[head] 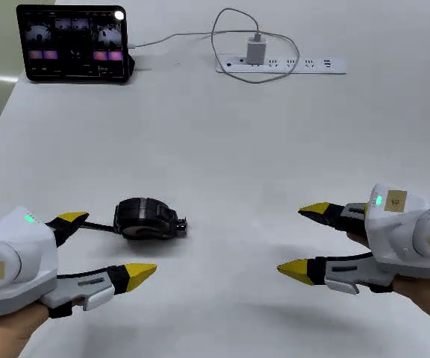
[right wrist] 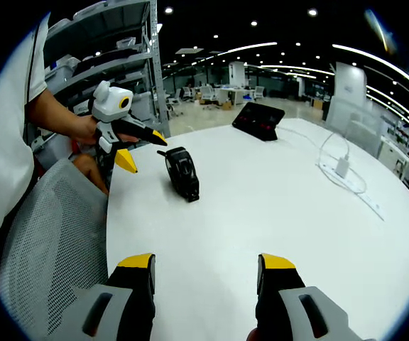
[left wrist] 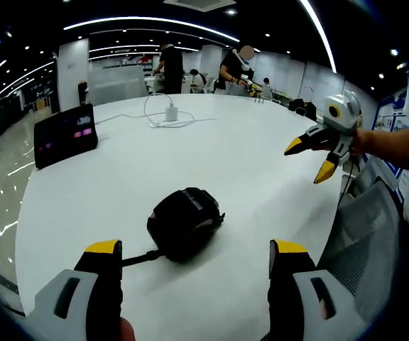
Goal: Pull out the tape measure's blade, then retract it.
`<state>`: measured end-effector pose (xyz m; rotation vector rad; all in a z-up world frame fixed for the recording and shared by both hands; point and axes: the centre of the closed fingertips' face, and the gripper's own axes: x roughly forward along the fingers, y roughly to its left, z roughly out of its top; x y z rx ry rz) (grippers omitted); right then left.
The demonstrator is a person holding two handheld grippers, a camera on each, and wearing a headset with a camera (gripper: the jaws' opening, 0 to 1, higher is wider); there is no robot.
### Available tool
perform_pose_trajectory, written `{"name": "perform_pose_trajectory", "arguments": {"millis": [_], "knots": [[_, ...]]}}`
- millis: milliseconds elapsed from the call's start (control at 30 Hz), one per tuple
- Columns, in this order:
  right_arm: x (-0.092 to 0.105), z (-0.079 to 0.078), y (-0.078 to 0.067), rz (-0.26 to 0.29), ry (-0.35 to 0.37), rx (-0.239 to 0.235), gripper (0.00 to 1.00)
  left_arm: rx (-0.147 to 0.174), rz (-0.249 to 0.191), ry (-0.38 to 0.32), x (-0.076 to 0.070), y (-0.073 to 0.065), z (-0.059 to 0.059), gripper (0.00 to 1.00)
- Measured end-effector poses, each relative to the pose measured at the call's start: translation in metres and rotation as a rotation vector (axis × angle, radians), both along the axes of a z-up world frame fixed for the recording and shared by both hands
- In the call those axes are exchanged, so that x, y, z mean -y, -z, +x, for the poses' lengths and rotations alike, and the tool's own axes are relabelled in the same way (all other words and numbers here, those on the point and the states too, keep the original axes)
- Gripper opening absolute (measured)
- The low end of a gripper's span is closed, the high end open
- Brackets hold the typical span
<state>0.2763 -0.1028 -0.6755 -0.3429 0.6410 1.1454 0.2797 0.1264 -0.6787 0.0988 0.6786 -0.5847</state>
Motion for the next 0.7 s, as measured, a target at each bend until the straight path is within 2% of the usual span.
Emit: {"name": "perform_pose_trajectory", "arguments": {"millis": [67,167,400,467,600,700], "knots": [[0.003,-0.001,0.000,-0.003,0.010,0.005,0.60,-0.002,0.009,0.001,-0.002,0.000,0.000,0.84],[0.007,-0.002,-0.001,-0.004,0.028,0.012,0.63,-0.004,-0.011,-0.007,-0.003,-0.002,0.000,0.88],[0.016,-0.004,-0.003,-0.002,0.058,0.021,0.69,-0.005,0.004,0.014,-0.006,-0.002,-0.004,0.90],[0.020,-0.005,-0.003,-0.006,0.067,0.024,0.71,0.005,0.018,0.018,-0.008,-0.003,-0.005,0.91],[0.026,-0.005,-0.003,-0.009,0.085,0.030,0.73,0.009,0.016,0.021,-0.010,-0.004,-0.006,0.94],[0.030,-0.005,-0.004,-0.014,0.093,0.043,0.75,0.022,0.037,0.037,-0.011,-0.005,-0.007,0.96]]}}
